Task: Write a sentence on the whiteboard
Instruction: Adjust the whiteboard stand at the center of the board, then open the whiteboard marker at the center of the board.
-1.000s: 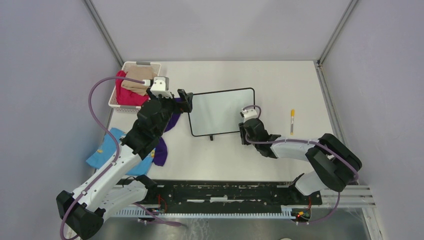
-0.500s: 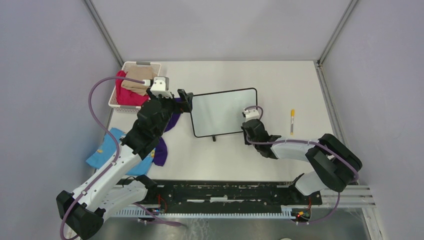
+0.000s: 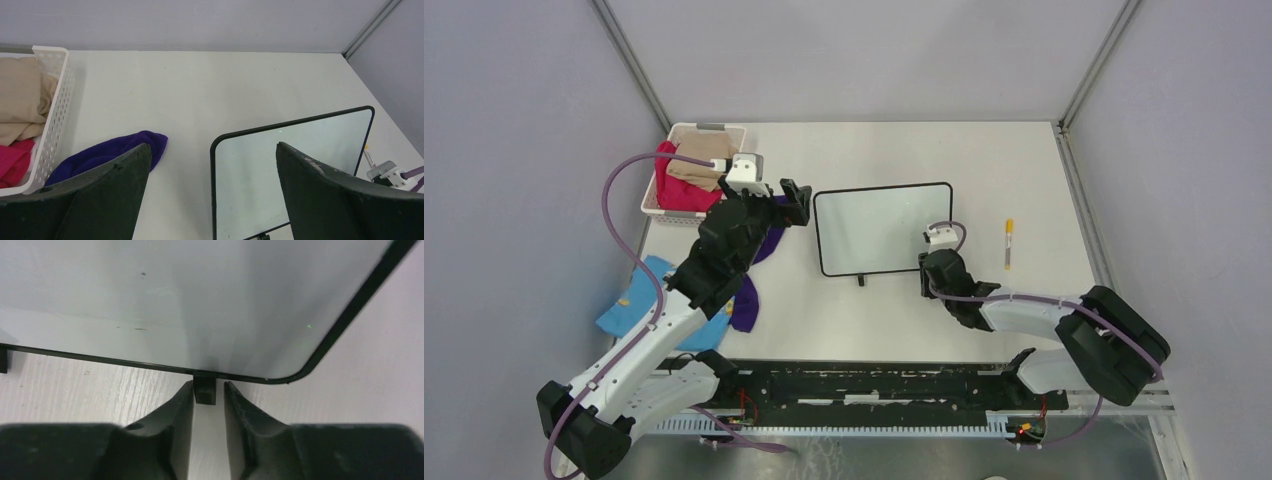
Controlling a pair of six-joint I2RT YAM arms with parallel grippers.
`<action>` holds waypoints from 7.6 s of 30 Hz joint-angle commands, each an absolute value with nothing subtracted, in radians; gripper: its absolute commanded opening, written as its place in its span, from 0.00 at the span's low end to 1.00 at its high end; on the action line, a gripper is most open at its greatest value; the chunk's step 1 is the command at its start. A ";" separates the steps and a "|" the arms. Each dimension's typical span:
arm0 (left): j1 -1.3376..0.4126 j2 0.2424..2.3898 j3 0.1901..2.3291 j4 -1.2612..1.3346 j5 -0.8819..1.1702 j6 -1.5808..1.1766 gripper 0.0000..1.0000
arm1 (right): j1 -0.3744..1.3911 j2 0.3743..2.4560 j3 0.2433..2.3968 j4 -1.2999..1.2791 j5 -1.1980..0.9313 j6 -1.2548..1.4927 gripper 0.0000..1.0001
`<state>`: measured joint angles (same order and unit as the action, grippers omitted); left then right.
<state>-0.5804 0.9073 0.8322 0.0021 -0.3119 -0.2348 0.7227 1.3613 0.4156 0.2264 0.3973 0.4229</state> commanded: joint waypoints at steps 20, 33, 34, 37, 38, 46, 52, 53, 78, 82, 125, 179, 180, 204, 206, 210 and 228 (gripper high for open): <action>-0.593 0.852 0.841 0.049 -0.332 -0.294 1.00 | 0.431 0.836 0.608 -0.143 0.690 0.362 0.60; -0.602 0.807 0.846 0.039 -0.364 -0.313 1.00 | 0.043 1.297 0.741 -0.107 0.334 0.323 0.56; -0.602 0.804 0.847 0.038 -0.366 -0.312 1.00 | 0.024 1.331 0.760 -0.117 0.324 0.320 0.55; -0.608 0.799 0.847 0.039 -0.361 -0.314 1.00 | -0.021 1.408 0.793 -0.113 0.287 0.299 0.53; -0.608 0.799 0.848 0.039 -0.355 -0.316 1.00 | -0.030 1.432 0.802 -0.113 0.281 0.288 0.52; -0.609 0.793 0.848 0.041 -0.325 -0.324 1.00 | -0.061 1.559 0.800 -0.078 0.197 0.246 0.47; -0.609 0.796 0.849 0.041 -0.323 -0.324 1.00 | -0.075 1.586 0.805 -0.081 0.191 0.246 0.43; -0.609 0.799 0.850 0.041 -0.322 -0.324 1.00 | -0.077 1.591 0.805 -0.083 0.192 0.246 0.42; -0.609 0.801 0.853 0.039 -0.321 -0.322 1.00 | -0.077 1.657 0.838 -0.155 0.178 0.268 0.26; -0.609 0.801 0.853 0.039 -0.322 -0.321 1.00 | -0.077 1.660 0.827 -0.151 0.173 0.266 0.14; -0.620 0.871 0.851 0.265 0.493 -0.568 1.00 | 0.444 0.473 0.339 0.556 -0.613 0.502 0.00; -0.787 0.961 0.870 0.266 0.638 -0.518 0.02 | 0.891 0.748 0.425 0.738 -0.319 0.501 0.36; -0.787 0.959 0.868 0.281 0.648 -0.532 0.02 | 0.890 0.744 0.426 0.730 -0.325 0.502 0.43; -0.790 0.937 0.857 0.399 0.739 -0.634 0.02 | 0.890 0.835 0.482 0.932 -0.435 0.704 0.39; -0.790 0.936 0.857 0.394 0.741 -0.632 0.02 | 0.890 0.840 0.482 0.941 -0.450 0.709 0.30; -0.790 0.929 0.859 0.392 0.737 -0.636 0.02 | 0.892 0.840 0.475 0.941 -0.484 0.706 0.12; -0.790 0.824 0.892 0.417 0.445 -0.650 0.02 | 0.891 0.710 0.367 0.800 -0.451 0.621 0.00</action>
<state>-0.7937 0.8761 0.8452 0.3172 0.5423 -0.6094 0.8894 0.7315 0.3641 0.7963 -0.4309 0.6453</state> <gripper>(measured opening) 0.178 0.153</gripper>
